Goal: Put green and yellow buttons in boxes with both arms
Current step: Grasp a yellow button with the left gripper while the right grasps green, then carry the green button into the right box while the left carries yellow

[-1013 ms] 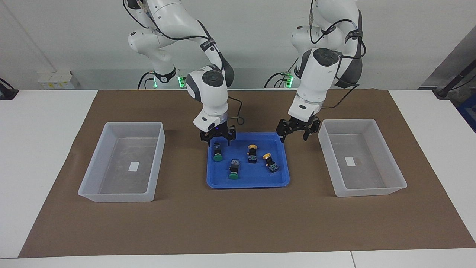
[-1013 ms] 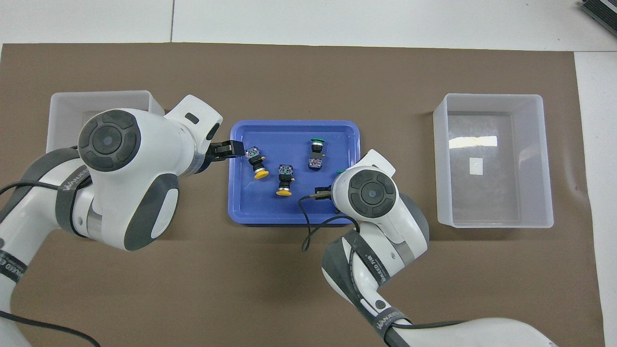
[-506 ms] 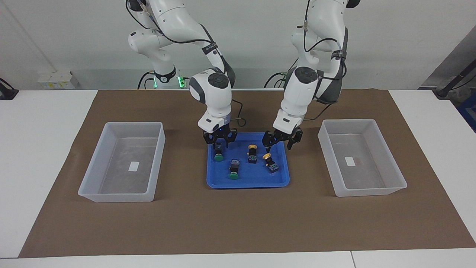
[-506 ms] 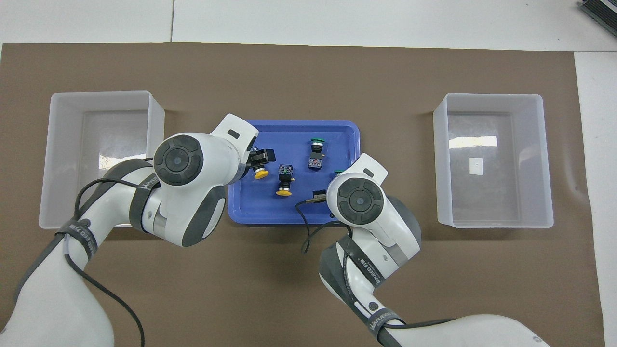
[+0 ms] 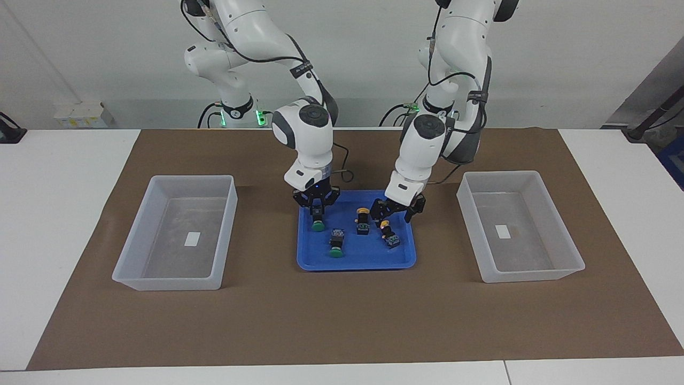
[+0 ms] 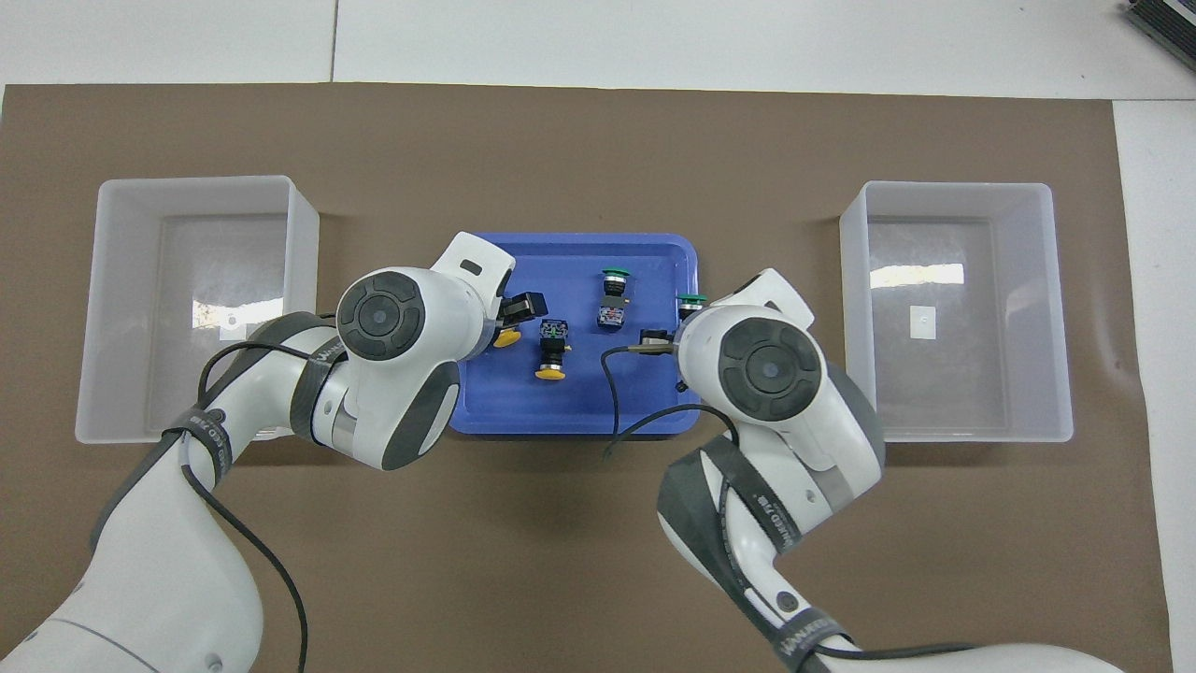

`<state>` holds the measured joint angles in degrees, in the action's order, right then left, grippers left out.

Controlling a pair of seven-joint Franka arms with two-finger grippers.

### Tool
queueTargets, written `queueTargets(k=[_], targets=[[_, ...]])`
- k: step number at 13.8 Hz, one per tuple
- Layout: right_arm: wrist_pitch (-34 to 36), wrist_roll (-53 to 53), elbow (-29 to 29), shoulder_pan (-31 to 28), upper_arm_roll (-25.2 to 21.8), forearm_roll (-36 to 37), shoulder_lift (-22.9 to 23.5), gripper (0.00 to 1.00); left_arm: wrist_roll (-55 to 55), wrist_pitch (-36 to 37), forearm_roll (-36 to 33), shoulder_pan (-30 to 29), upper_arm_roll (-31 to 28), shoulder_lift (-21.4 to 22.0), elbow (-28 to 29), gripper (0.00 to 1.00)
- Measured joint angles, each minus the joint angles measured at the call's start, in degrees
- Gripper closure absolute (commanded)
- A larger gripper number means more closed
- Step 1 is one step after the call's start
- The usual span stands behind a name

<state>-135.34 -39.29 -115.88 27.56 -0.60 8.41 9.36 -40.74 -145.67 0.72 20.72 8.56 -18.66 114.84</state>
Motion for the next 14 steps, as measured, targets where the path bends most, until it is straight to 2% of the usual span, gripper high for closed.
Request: queueTargets(k=[2, 5, 7, 8, 11, 14], targets=[[2.21, 0.66, 0.0, -5.14, -0.05, 0.25, -3.78, 1.0, -0.35, -0.82, 0.0, 0.0, -0.02, -0.7, 0.01, 0.03], [4.77, 8.82, -0.06, -13.57, -0.19, 0.27, -7.22, 1.0, -1.41, -2.05, 0.0, 0.0, -0.15, -1.56, 0.01, 0.58], [4.85, 15.44, -0.21, -18.36, -0.23, -0.09, -7.48, 1.0, -1.86, -2.12, 0.0, 0.0, -0.2, -1.59, 0.01, 0.88], [4.85, 18.54, -0.4, -20.53, -0.25, -1.23, -7.33, 1.0, -1.92, -2.13, 0.0, 0.0, -0.23, -1.59, 0.0, 0.99], [4.24, 27.38, -0.96, -26.03, -0.29, -5.6, -5.6, 1.0, -1.94, -2.15, 0.0, 0.0, -0.29, -1.59, -0.18, 1.0], [-0.82, 31.78, -1.26, -29.84, -0.28, -5.8, -1.74, 1.0, -1.94, -1.83, 0.0, -0.04, -0.52, -1.6, -1.37, 1.0]])
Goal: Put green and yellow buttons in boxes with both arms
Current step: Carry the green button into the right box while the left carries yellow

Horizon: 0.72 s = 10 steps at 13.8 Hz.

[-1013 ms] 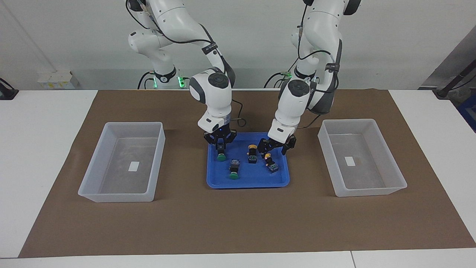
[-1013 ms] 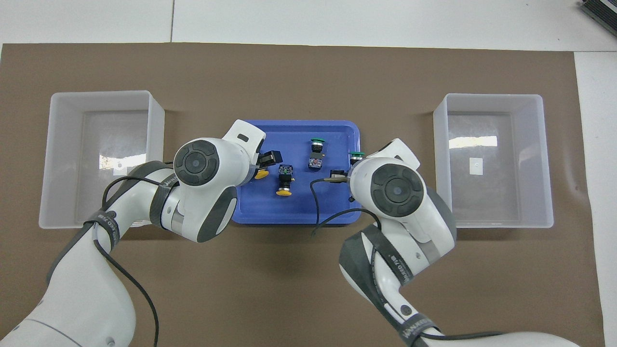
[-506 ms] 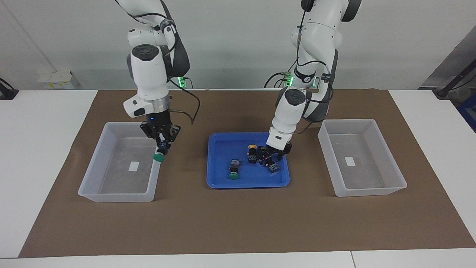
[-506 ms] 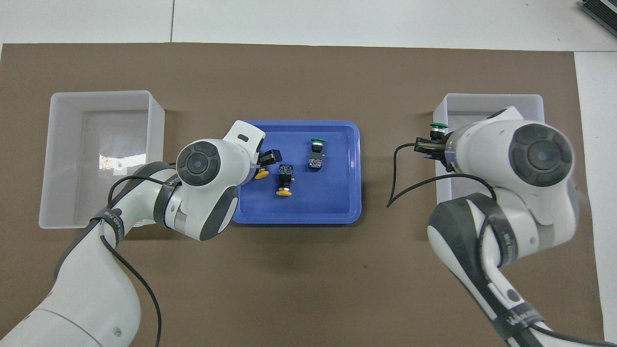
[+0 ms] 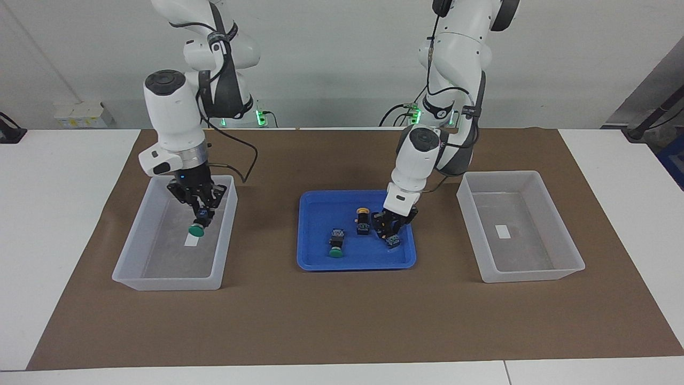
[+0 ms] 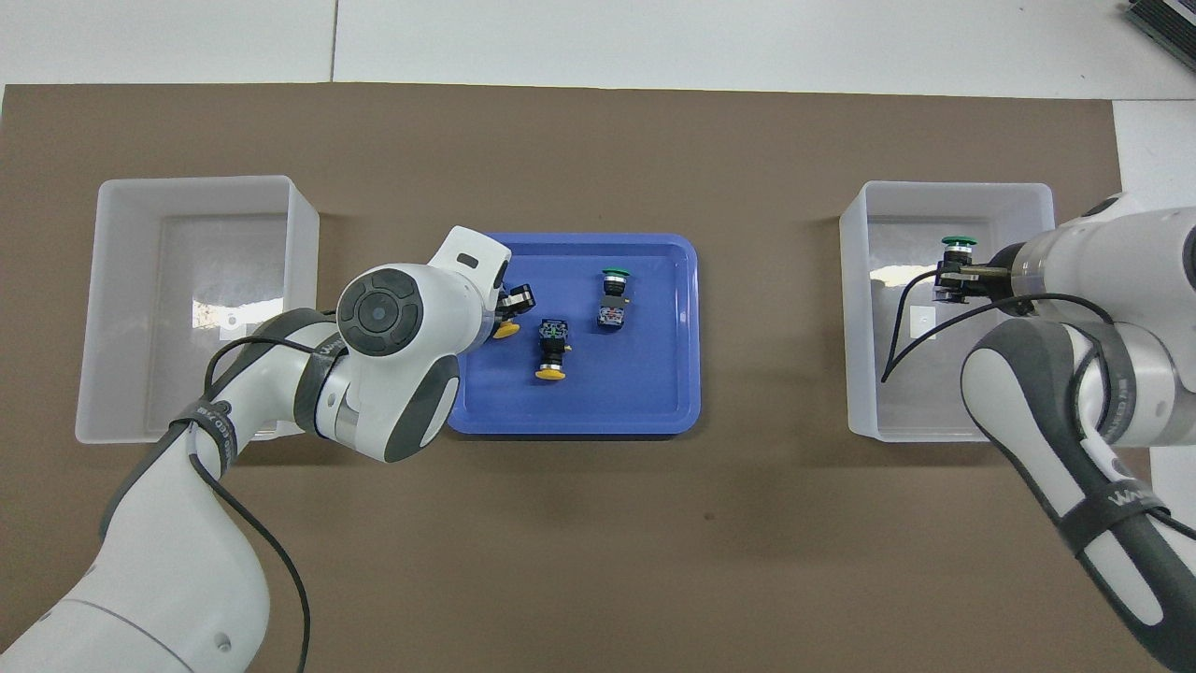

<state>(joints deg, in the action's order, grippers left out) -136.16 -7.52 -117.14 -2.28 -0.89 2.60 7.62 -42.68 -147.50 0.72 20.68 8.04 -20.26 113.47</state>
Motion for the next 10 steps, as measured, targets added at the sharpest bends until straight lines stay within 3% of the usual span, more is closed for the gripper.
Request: queueTargets(k=[3, 4, 5, 6, 10], targets=[[-7.57, 2.16, -0.08, -2.36, 0.0, 0.0, 5.17, 1.0, 0.0, 6.21, -0.01, -0.1, -0.46, -0.16, -5.22, 1.0], [-9.55, 2.4, -0.05, -2.74, -0.01, 0.0, 6.66, 0.73, 0.0, 8.78, -0.02, -0.24, -0.67, -0.17, -7.54, 1.0], [-10.78, 2.41, -0.02, -2.88, -0.01, 0.0, 7.73, 0.29, 0.0, 11.05, -0.02, -0.7, -0.8, -0.18, -9.66, 1.0], [-11.28, 2.41, 0.03, -2.89, 0.0, 0.0, 8.33, 0.0, 0.11, 13.19, -0.12, -1.37, -0.94, -0.17, -11.5, 1.0], [-11.3, 2.41, 0.72, -3.13, 0.0, 0.0, 8.49, 0.0, 6.9, 25.84, -0.69, -6.87, -1.08, -0.05, -19.61, 1.0]])
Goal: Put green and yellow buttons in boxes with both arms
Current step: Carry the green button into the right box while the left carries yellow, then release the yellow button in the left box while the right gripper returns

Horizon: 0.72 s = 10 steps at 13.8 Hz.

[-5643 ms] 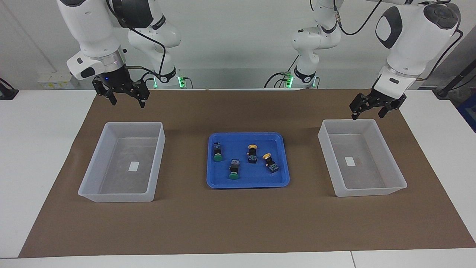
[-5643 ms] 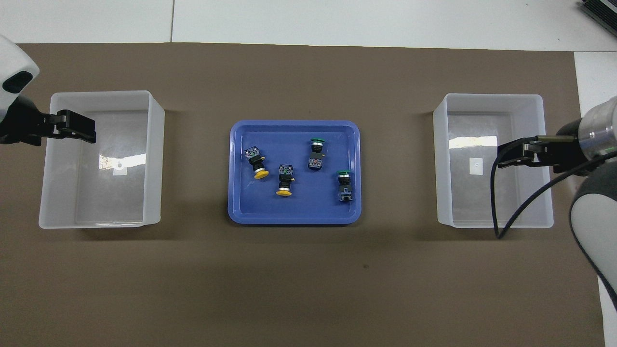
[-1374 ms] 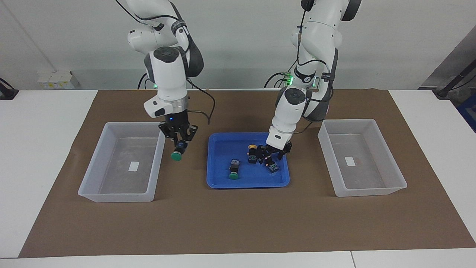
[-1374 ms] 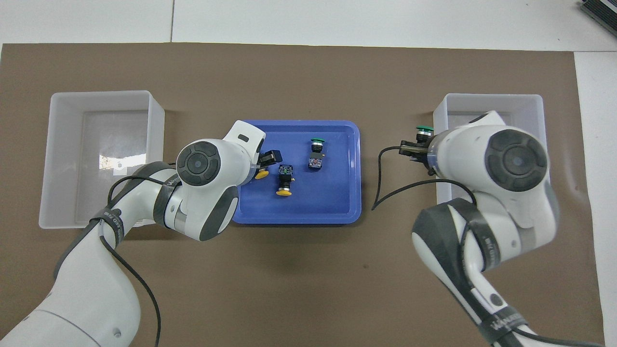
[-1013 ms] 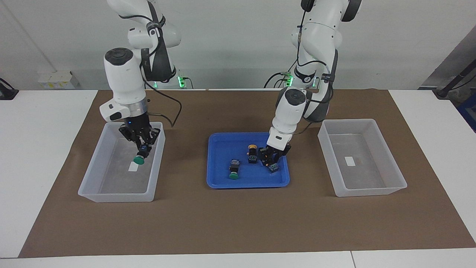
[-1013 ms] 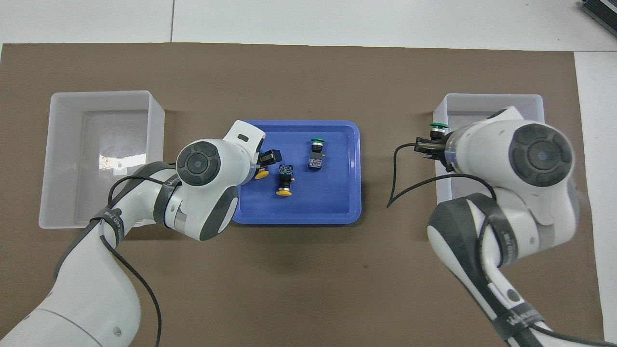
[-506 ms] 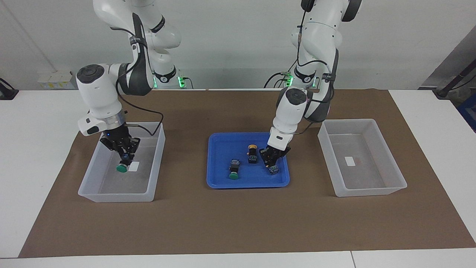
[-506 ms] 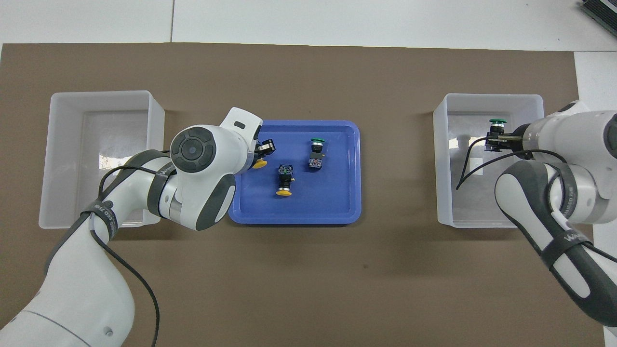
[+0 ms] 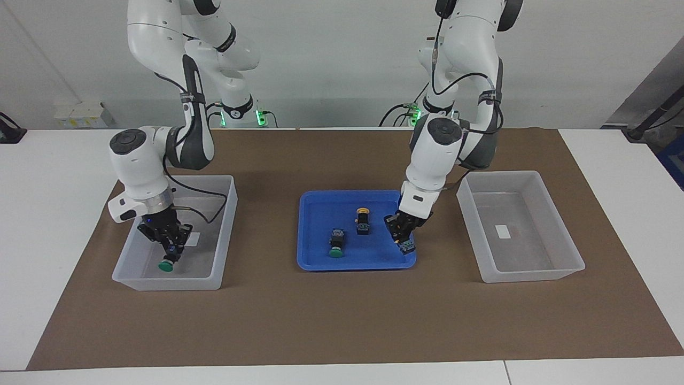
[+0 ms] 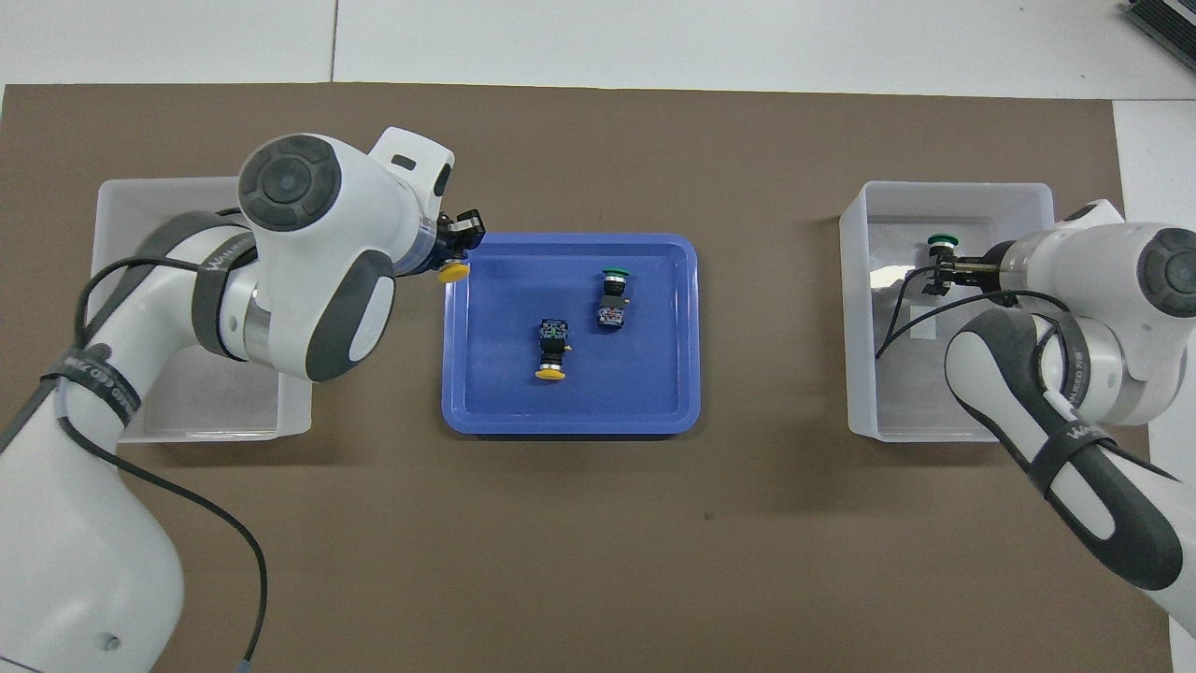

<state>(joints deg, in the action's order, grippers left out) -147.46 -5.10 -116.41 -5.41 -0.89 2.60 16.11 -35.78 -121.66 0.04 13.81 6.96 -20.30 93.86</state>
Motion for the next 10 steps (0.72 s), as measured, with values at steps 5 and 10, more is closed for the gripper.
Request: queueTargets(k=[5, 10], targets=[[6.16, -0.44, 3.76, 1.01, 0.64, -0.04, -3.59, 0.0, 15.29, 7.46, 0.04, -9.04, -0.04, 0.08, -4.92, 1.0], [12.45, -11.85, 9.68, 9.11, 1.01, -0.08, -5.46, 0.0, 31.81, 1.9, 0.04, -17.94, -0.23, 0.64, 1.43, 1.0]])
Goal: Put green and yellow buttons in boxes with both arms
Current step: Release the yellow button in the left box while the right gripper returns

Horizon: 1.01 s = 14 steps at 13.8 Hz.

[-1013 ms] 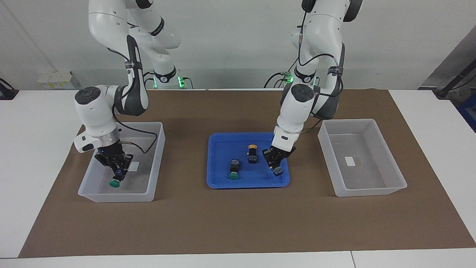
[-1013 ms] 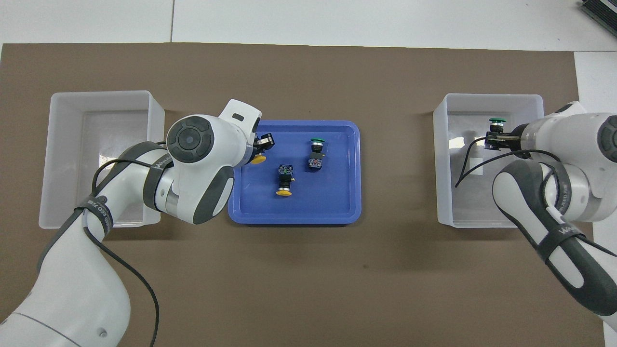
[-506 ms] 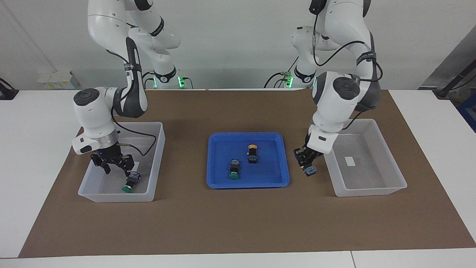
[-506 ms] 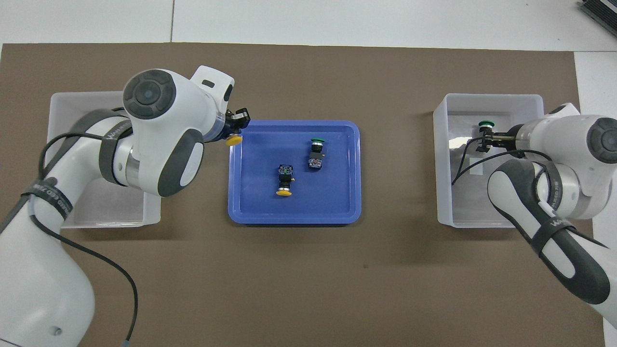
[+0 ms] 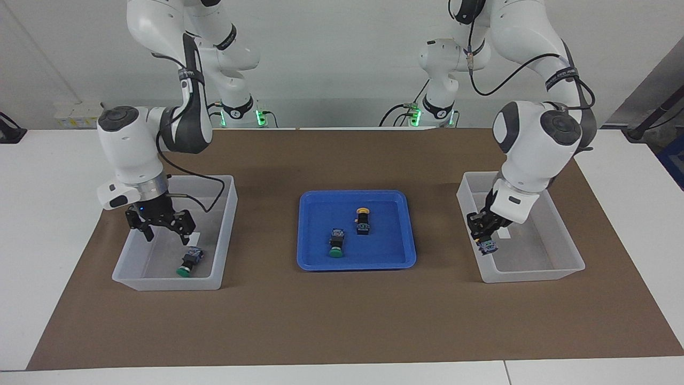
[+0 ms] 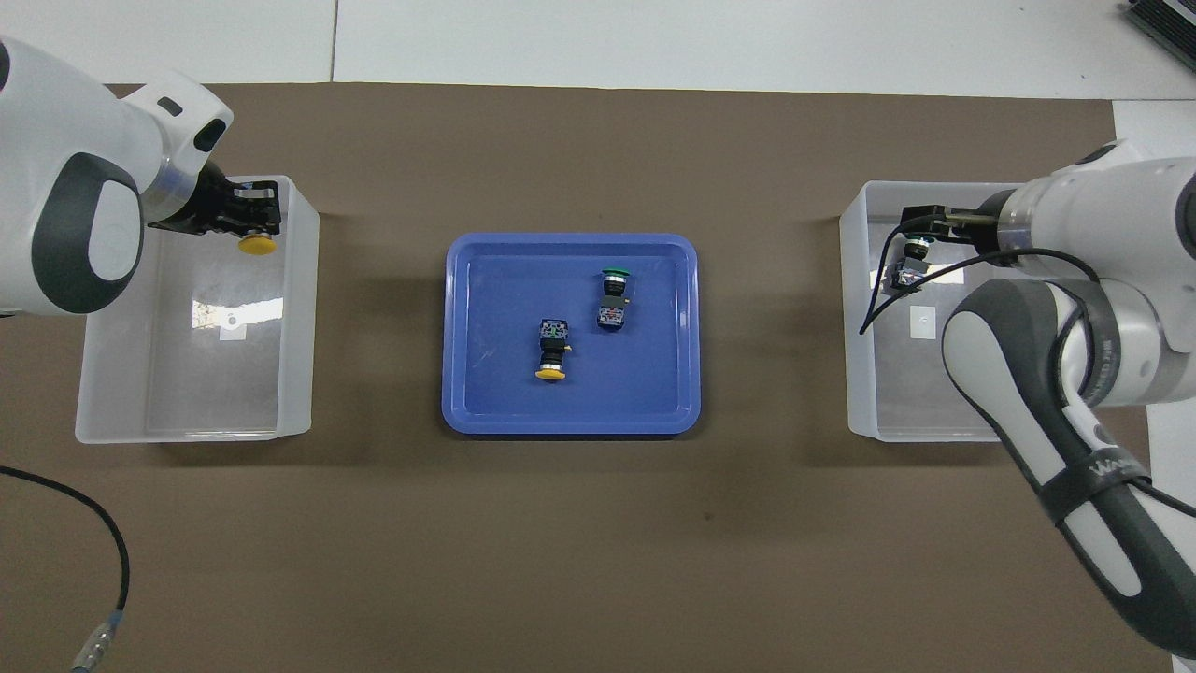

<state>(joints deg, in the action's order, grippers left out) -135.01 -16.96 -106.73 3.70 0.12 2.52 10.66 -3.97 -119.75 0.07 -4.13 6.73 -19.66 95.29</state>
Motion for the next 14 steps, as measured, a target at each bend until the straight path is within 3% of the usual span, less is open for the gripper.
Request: queueTargets(k=[4, 5, 6, 7, 12, 14], targets=[[0.46, -10.57, 5.01, 5.95, 0.07, -0.01, 3.05, 0.0, 4.36, -6.73, 0.01, -2.22, 0.02, 0.19, 7.26, 1.0], [0.46, -12.89, 7.1, 7.48, 0.09, -0.01, 4.98, 0.0, 4.54, -8.09, 0.01, -2.22, 0.06, 0.24, 8.69, 0.82], [0.46, -14.89, 9.43, 8.93, 0.1, -0.01, 7.3, 0.0, 4.6, -9.2, 0.01, -2.22, 0.15, 0.29, 9.97, 0.41], [0.46, -16.75, 11.65, 10.34, 0.1, -0.01, 9.72, 0.0, 4.63, -9.79, 0.01, -2.22, 0.24, 0.32, 10.79, 0.22], [0.46, -25.4, 15.65, 18.08, 0.13, 0.04, 17.09, 0.0, 5.0, -9.02, -0.02, -2.14, 0.7, 1.47, 10.4, 0.21], [0.46, -27.43, 15.97, 21.75, 0.09, 0.85, 18.33, 0.0, 5.06, -5.57, -0.02, -2.07, 1.04, 1.69, 7.26, 0.23]])
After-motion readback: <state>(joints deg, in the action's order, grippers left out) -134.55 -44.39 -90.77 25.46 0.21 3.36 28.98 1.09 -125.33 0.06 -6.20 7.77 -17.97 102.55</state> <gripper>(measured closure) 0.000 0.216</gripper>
